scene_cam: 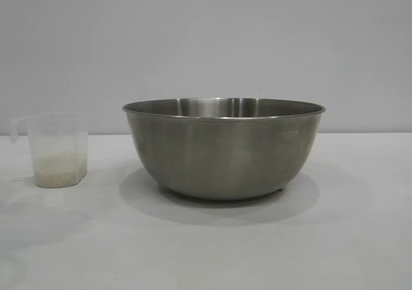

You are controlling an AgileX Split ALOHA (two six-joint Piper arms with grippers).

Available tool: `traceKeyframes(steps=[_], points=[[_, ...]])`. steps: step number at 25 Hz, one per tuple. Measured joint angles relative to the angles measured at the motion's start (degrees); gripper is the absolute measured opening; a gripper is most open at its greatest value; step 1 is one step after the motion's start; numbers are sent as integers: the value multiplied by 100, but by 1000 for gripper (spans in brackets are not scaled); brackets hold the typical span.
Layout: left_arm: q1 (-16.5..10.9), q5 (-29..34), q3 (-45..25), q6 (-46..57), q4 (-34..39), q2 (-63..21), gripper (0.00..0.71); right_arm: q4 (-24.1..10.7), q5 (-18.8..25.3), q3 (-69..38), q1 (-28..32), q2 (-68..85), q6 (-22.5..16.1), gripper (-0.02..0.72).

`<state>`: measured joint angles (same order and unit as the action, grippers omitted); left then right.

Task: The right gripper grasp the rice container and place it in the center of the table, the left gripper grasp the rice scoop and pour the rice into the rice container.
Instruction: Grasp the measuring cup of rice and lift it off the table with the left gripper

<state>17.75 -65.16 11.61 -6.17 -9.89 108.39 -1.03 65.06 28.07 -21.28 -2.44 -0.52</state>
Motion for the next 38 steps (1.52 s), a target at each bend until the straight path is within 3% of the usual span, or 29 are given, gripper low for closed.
traceKeyframes(steps=[7,8,22,38], points=[[0,-18,364,0,-325,258,246,0,0,0,0,0,0,403],[0,-33,417,0,-325,329,246,0,0,0,0,0,0,350],[0,-46,965,0,-276,867,246,0,0,0,0,0,0,351],[0,-50,1301,0,-375,917,246,0,0,0,0,0,0,351]])
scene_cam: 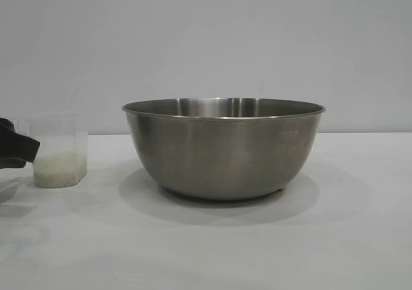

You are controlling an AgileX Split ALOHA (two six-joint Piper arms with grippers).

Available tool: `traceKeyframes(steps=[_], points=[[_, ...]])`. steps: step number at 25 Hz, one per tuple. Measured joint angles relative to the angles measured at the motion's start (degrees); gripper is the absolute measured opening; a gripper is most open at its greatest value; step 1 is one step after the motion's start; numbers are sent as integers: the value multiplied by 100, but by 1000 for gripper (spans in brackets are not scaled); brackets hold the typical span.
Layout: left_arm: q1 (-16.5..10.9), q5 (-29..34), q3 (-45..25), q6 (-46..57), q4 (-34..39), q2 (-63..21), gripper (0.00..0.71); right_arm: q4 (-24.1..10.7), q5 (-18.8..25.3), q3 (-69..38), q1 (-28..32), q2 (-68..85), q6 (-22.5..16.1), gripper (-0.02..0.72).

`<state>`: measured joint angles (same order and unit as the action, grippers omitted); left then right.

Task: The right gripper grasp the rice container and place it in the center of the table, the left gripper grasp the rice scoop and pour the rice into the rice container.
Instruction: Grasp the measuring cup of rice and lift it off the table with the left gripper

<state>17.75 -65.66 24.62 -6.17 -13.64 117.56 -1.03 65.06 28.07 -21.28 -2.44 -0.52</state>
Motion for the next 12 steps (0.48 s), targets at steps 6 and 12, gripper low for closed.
traceKeyframes(steps=[6,12], points=[[0,0,189,0,-25,9,246,0,0,0,0,0,0,351],[0,0,239,0,-1,9,44,0,0,0,0,0,0,351]])
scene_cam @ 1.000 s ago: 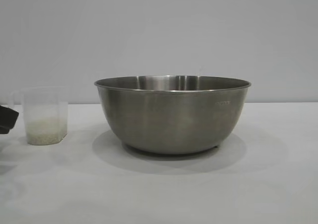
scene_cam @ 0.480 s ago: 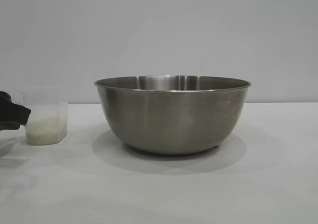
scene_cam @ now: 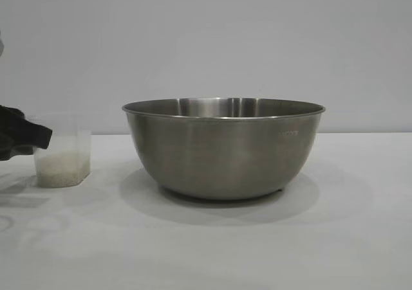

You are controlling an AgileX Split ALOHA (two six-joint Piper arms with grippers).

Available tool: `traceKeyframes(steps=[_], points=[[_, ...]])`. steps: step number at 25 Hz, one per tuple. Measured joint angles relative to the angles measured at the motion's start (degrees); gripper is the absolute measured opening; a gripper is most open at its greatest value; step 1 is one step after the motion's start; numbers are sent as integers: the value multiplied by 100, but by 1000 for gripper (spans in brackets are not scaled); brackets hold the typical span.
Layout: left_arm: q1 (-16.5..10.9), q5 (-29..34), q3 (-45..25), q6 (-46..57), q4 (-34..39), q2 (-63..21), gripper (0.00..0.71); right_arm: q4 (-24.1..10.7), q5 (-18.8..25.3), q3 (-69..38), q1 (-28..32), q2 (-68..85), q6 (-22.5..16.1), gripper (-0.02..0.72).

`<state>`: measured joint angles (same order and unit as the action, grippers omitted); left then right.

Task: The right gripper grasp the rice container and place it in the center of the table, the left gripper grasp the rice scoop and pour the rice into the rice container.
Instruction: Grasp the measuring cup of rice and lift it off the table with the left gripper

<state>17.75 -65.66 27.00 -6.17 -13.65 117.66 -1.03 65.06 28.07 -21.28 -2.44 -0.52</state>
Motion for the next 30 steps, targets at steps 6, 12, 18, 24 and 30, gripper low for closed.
traceKeyframes(steps=[6,12,18,24,30], points=[[0,0,0,0,71,0,0,0,0,0,0,0,0,351],[0,0,0,0,113,0,0,0,0,0,0,0,0,351],[0,0,0,0,113,0,0,0,0,0,0,0,0,351],[0,0,0,0,113,0,0,0,0,0,0,0,0,351],[0,0,0,-10,113,-10,0,0,0,0,0,0,0,351]])
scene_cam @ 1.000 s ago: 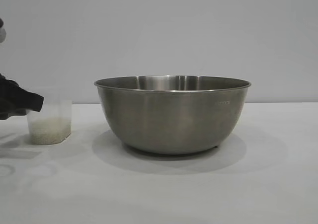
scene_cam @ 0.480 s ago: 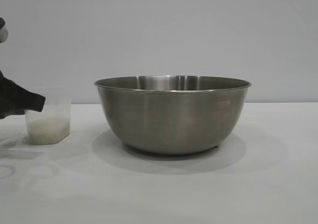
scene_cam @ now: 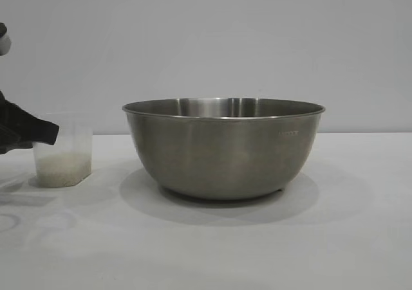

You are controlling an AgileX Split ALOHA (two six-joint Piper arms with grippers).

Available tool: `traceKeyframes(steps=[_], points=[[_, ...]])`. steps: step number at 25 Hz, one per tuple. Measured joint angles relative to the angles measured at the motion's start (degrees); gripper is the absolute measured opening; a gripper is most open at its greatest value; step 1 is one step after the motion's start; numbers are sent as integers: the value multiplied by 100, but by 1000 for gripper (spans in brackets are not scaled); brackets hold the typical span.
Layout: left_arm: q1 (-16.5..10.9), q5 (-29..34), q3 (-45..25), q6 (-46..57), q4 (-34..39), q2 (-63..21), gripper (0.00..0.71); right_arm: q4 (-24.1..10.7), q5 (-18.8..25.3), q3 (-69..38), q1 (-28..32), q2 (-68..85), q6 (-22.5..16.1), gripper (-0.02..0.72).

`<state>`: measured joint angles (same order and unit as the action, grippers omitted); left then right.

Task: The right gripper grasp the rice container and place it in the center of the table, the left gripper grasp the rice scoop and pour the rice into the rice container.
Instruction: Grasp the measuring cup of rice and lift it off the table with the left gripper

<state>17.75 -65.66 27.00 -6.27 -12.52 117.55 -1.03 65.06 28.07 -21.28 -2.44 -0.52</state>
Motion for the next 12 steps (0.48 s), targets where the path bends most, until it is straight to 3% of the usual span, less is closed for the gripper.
traceKeyframes(steps=[12], points=[[0,68,11,-1056,450,-530,0,0,0,0,0,0,0,351]])
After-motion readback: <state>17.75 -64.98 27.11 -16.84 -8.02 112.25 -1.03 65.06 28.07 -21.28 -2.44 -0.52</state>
